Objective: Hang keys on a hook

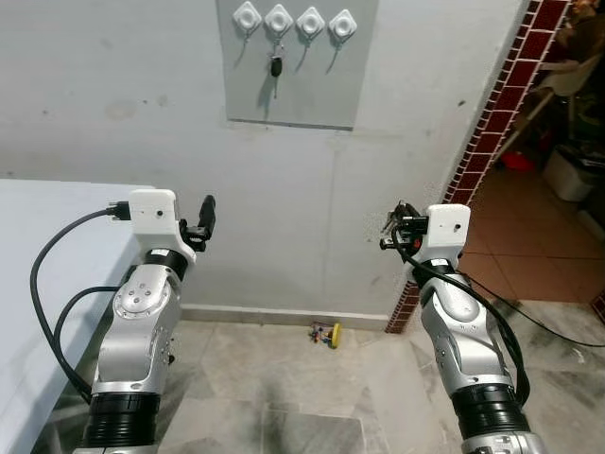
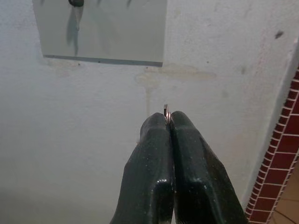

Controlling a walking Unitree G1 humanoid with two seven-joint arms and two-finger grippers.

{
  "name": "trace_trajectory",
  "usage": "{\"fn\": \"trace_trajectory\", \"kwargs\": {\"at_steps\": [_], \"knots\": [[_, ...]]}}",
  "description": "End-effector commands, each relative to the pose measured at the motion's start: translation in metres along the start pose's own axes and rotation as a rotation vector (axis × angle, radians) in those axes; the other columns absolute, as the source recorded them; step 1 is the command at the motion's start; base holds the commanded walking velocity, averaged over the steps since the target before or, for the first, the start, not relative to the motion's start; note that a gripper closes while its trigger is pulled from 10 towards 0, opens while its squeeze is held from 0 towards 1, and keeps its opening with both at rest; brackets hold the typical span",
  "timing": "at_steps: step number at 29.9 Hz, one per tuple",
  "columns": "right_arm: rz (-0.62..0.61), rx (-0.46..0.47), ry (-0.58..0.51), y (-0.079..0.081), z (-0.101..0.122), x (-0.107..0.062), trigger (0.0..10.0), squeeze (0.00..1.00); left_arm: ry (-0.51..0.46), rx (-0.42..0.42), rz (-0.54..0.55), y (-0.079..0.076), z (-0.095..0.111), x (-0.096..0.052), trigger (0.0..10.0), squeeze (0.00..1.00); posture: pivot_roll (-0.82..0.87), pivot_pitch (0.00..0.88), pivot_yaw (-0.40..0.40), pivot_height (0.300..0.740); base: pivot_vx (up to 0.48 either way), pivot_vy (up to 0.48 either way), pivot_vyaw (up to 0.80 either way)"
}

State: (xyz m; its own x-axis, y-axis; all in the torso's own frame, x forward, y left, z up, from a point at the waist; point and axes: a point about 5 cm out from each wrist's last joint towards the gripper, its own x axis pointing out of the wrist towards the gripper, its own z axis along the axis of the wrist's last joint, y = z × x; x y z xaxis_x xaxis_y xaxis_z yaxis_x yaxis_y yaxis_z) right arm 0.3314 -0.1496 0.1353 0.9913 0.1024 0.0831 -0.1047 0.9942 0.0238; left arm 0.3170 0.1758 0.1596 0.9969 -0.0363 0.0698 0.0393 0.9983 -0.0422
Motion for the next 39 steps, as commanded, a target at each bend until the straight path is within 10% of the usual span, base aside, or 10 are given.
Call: {"fn": "trace_trajectory", "kwargs": {"at_steps": [1, 39], "knots": [[-0.007, 0.006, -0.016, -0.0018, 0.0052, -0.0001, 10.0, 0.00, -0.012, 0.003, -0.011, -0.0006, 0.0047, 0.0004, 10.0, 0.00, -0.13, 0.000, -0.031, 0.740, 0.277, 0.000, 0.00], [0.032, -0.001, -0.015, 0.0033, 0.0071, -0.0007, 10.0, 0.00, 0.007, 0.000, 0.020, 0.0050, 0.0031, -0.0047, 10.0, 0.00, -0.11, 0.000, -0.048, 0.740, 0.373, 0.000, 0.00]]}}
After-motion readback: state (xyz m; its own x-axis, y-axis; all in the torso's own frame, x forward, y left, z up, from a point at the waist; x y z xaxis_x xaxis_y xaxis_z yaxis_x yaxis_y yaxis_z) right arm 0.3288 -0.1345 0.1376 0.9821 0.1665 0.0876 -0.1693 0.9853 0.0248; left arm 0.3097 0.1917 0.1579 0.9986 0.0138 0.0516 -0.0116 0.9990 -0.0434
